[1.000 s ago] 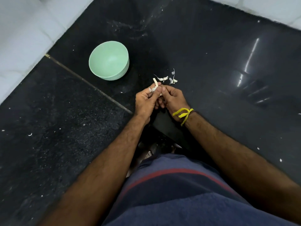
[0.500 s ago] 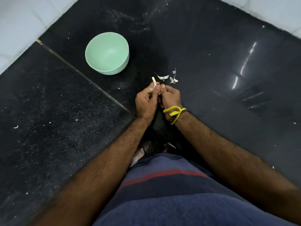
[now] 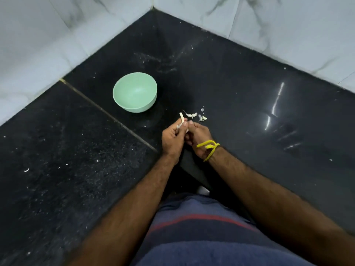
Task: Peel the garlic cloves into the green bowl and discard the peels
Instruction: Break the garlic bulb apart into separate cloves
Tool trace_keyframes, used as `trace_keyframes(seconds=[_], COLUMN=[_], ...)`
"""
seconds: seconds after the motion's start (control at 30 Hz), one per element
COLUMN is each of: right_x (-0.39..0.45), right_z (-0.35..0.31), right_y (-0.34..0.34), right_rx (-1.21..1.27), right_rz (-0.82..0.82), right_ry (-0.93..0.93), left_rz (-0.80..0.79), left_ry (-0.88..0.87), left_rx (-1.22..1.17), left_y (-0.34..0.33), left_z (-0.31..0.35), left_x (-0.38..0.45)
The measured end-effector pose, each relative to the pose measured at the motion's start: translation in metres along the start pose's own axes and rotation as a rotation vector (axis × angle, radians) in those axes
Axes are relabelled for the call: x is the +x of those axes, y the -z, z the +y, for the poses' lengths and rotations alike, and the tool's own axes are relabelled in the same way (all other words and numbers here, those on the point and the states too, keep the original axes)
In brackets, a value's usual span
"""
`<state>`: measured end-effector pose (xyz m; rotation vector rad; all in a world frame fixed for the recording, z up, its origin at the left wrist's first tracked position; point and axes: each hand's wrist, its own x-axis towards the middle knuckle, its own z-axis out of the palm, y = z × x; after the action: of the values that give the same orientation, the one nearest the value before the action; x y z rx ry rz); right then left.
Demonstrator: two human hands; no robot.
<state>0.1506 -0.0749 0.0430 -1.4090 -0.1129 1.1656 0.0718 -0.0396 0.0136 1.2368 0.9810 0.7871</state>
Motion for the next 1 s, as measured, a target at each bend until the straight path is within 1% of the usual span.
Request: trace_keyframes(seconds=[0.1,0.27,0.4,0.47,0.6,0.7,0.83,0.93,1.0], right_x=[-0.003,-0.006,-0.003,-0.002,0.006,0.012,0.012,0.012,0.012], right_z=[0.004,0.007,0.007,0.004,0.008,0.011,0.006,0.005,0.004], right_y=[0.007,0.01,0.01,0.009,0.003,-0.003,-0.006,-0.008,-0.009], right_rx=[0.09,0.0,-0.182,-0.232,-0.165,-0.142,-0.094,-0.034,-0.036], right_rz=[-0.121,-0.159,-0.111,-0.069,0.044,0.11,0.144,0.172,0.182], right_ry=[0.04,0.142,0.168,0.149,0.037,-0.012,-0.062,-0.095,-0.099], left_rz=[-0.046,-0.055,-0.051,-0.031,-0.022,-0.014,-0.012,-0.001,0.002], left_ry=[0.049,0.062,0.072,0.054,-0.003,-0.009,-0.027,-0.026,-0.026], left_rx=[-0.07,-0.033,-0.013,0.018,0.044,0.028,0.005,0.026,0.035], left_y=[0.001,0.001,0.005,0.005,0.005,0.005,0.004,0.005,0.005], left_z=[0.008,0.01,0.005,0.004,-0.002,-0.004,-0.008,-0.012,-0.011], left_x=[-0.002,-0.004,0.0,0.0,0.002,0.005,0.005,0.006,0.005])
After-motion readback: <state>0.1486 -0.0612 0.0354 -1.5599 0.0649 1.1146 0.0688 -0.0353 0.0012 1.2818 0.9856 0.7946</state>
